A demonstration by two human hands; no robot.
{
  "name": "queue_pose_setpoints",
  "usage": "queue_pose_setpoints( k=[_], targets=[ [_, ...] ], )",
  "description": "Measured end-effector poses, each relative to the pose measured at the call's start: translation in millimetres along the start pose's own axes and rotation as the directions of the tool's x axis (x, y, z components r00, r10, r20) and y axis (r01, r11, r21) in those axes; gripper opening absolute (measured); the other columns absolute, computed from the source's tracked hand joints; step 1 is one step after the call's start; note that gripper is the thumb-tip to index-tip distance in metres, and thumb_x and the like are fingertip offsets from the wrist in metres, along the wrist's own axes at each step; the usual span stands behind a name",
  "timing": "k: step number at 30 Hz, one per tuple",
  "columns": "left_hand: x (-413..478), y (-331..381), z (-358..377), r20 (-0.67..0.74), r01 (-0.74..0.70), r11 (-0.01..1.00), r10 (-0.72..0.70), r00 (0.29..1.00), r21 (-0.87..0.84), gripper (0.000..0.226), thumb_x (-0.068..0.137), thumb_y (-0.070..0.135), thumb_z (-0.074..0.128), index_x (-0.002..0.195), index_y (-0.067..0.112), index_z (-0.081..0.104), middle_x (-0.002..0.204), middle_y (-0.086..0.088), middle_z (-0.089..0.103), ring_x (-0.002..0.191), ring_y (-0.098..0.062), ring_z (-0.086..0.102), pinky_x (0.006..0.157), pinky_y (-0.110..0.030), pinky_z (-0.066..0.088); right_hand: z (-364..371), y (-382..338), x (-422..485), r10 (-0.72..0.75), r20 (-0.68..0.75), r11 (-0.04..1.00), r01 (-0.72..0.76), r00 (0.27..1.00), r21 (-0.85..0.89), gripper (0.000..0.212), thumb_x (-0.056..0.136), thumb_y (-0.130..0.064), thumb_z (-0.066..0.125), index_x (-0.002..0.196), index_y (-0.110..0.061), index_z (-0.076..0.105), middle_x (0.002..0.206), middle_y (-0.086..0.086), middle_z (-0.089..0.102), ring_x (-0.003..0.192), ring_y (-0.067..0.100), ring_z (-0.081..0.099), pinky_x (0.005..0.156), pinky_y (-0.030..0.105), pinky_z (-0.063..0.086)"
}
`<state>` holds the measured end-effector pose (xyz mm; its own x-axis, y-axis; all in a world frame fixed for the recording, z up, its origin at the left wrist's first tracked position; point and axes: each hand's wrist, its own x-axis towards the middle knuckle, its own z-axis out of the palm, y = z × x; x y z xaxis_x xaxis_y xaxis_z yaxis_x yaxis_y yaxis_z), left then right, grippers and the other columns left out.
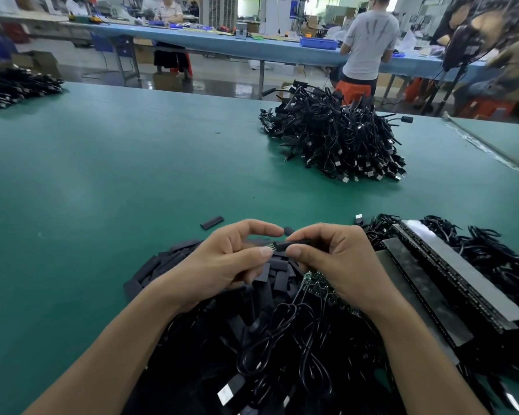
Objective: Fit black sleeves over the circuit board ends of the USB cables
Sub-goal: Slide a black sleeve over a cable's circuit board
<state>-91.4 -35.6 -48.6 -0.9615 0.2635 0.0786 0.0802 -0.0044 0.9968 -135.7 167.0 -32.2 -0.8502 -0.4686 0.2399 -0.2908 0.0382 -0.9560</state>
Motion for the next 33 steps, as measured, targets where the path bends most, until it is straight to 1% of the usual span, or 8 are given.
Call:
queue_pose_setpoints(
  k=[4, 9, 15, 19, 23, 26, 29, 33],
  targets=[
    [-2.2, 1.3, -6.7, 0.078, 0.06, 0.997, -0.056, 0.995, -0.054, 0.034, 0.084, 0.036, 0.068, 0.117, 0.03, 0.063, 0.053, 0.001, 0.049, 0.045, -0.014, 0.027, 0.04, -0.02, 0.019, -1.1, -2.0, -1.4, 0.012, 0.056, 0.997, -0.016, 0.998, 0.072, 0.011, 0.067, -0.019, 0.079, 0.077, -0.021, 0.077, 0.066, -0.002, 0.071, 0.056, 0.006, 0.061, 0.058, 0.017, 0.051],
    [-3.5, 0.0, -11.7, 0.159, 0.077, 0.99, -0.058, 0.986, -0.117, 0.032, 0.087, 0.028, 0.066, 0.119, 0.028, 0.067, 0.052, 0.003, 0.045, 0.044, -0.007, 0.03, 0.043, -0.018, 0.02, -1.5, -2.0, -2.2, 0.03, 0.093, 0.999, -0.032, 0.995, 0.019, 0.017, 0.066, -0.025, 0.08, 0.083, -0.027, 0.08, 0.075, 0.0, 0.073, 0.063, 0.007, 0.063, 0.064, 0.021, 0.053],
    [-3.5, -2.2, -13.2, 0.169, 0.103, 0.987, -0.082, 0.982, -0.12, 0.036, 0.087, 0.029, 0.067, 0.122, 0.028, 0.065, 0.052, 0.004, 0.043, 0.045, -0.007, 0.03, 0.044, -0.023, 0.017, 2.6, -1.1, -1.3, 0.031, 0.08, 0.999, -0.034, 0.996, 0.035, 0.011, 0.066, -0.022, 0.08, 0.076, -0.024, 0.079, 0.066, 0.0, 0.07, 0.056, 0.009, 0.061, 0.059, 0.021, 0.052],
    [-3.1, -3.5, -14.1, 0.176, 0.115, 0.986, -0.093, 0.98, -0.118, 0.036, 0.088, 0.027, 0.066, 0.123, 0.027, 0.065, 0.051, 0.004, 0.044, 0.044, -0.006, 0.031, 0.043, -0.02, 0.02, 2.8, -1.4, -2.2, 0.065, 0.11, 0.996, -0.071, 0.992, 0.05, 0.014, 0.064, -0.02, 0.081, 0.078, -0.021, 0.079, 0.066, 0.003, 0.07, 0.055, 0.01, 0.061, 0.058, 0.021, 0.053],
    [-3.4, -2.8, -13.6, 0.196, 0.141, 0.982, -0.114, 0.974, -0.129, 0.034, 0.087, 0.028, 0.067, 0.121, 0.028, 0.066, 0.051, 0.004, 0.044, 0.043, -0.005, 0.031, 0.041, -0.016, 0.024, 1.3, -0.8, -2.4, 0.088, 0.109, 0.996, -0.086, 0.99, -0.019, 0.019, 0.065, -0.023, 0.082, 0.083, -0.02, 0.078, 0.067, 0.003, 0.07, 0.057, 0.011, 0.061, 0.061, 0.023, 0.054],
    [-3.7, -1.6, -13.4, 0.203, 0.151, 0.98, -0.123, 0.971, -0.128, 0.034, 0.087, 0.028, 0.067, 0.121, 0.027, 0.066, 0.052, 0.004, 0.044, 0.044, -0.005, 0.032, 0.041, -0.016, 0.023, 0.7, 1.3, -1.1, 0.096, 0.098, 0.991, -0.086, 0.991, -0.105, 0.016, 0.073, -0.014, 0.084, 0.085, -0.023, 0.078, 0.067, 0.001, 0.07, 0.058, 0.01, 0.061, 0.062, 0.024, 0.054],
    [-4.4, -1.5, -13.0, 0.205, 0.158, 0.982, -0.134, 0.969, -0.104, 0.034, 0.091, 0.025, 0.065, 0.124, 0.027, 0.064, 0.052, 0.003, 0.043, 0.044, -0.005, 0.03, 0.042, -0.016, 0.023, -0.2, 1.7, -1.0, 0.112, 0.116, 0.987, -0.097, 0.987, -0.125, 0.016, 0.076, -0.01, 0.083, 0.083, -0.024, 0.078, 0.065, 0.001, 0.069, 0.058, 0.009, 0.061, 0.061, 0.024, 0.054],
    [-5.4, -3.2, -10.5, 0.216, 0.177, 0.982, -0.158, 0.963, -0.071, 0.041, 0.086, 0.033, 0.068, 0.126, 0.025, 0.063, 0.054, 0.003, 0.043, 0.046, -0.007, 0.028, 0.043, -0.016, 0.023, -2.9, 1.9, -1.6, 0.128, 0.137, 0.976, -0.1, 0.982, -0.196, 0.015, 0.077, -0.011, 0.083, 0.08, -0.025, 0.078, 0.061, -0.003, 0.069, 0.056, 0.007, 0.062, 0.06, 0.022, 0.052]
  ],
)
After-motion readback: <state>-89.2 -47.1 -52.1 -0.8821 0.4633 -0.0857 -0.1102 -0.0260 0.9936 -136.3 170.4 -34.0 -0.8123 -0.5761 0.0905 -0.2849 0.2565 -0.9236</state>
